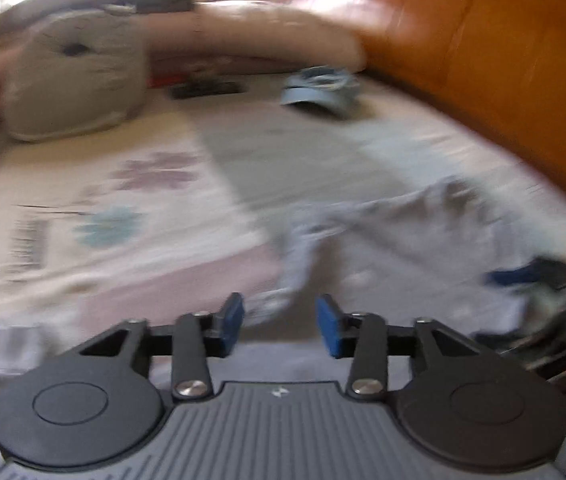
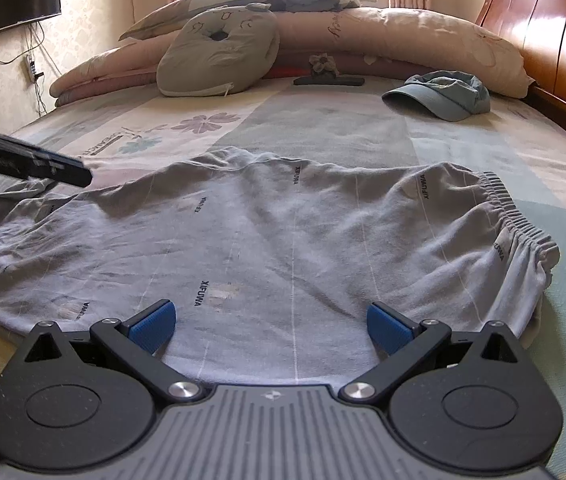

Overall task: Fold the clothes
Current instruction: 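Smooth the sweatpants flat with both open tools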

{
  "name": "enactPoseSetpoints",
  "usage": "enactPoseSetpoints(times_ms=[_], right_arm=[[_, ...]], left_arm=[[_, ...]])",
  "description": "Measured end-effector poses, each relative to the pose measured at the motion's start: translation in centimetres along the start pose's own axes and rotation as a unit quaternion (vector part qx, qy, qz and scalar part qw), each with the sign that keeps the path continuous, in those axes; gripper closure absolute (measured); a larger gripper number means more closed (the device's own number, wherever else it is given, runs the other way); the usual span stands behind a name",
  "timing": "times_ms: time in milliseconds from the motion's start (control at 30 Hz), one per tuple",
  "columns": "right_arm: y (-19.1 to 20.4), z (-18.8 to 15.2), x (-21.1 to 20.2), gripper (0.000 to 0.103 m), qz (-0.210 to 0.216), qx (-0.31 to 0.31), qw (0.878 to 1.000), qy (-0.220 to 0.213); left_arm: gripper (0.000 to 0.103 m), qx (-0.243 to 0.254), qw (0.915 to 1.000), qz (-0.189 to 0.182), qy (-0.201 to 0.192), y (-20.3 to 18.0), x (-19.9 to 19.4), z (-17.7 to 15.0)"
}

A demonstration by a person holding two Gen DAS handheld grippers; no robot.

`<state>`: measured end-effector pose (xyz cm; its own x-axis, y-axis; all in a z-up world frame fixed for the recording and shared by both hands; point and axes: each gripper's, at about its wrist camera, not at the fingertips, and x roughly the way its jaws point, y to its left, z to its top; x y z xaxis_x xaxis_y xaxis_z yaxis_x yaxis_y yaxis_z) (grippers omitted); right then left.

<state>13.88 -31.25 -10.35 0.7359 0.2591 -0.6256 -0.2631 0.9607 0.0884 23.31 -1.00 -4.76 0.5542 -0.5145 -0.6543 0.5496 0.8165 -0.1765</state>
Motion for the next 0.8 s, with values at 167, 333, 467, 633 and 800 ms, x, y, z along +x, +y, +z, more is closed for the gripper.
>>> enactPoseSetpoints(times_ms=[167,333,467,633,800], right_arm=[[0.1,0.0,0.0,0.0,-0.001,0.001,1.0,0.0],[-0.2,0.1,-0.2,0.0,0.002,0.002,1.0,0.004],[-0.4,0.8,-1.2,0.0,0.004,0.01,1.0,0.002],[-0.4,2.2,-1.0,0.0,-0.011,-0.016,1.0,-0.015],[-0.5,0.9,0.3,0.0,-0.012,-0.028,0.999,0.021]], left_arm=[[0.06,-0.049,0.9983,0.007,0.029,0.5,4.8,0.5],[0.059,-0.104,0.9945,0.007,0.007,1.5,3.7,0.4],[0.048,-0.061,0.998,0.018,0.0,-0.8,0.9,-0.4],[0.042,0.012,0.9973,0.072,0.009,-4.3,-0.8,-3.2],[0.037,-0.005,0.9948,0.098,0.027,-5.6,-1.0,-6.8]])
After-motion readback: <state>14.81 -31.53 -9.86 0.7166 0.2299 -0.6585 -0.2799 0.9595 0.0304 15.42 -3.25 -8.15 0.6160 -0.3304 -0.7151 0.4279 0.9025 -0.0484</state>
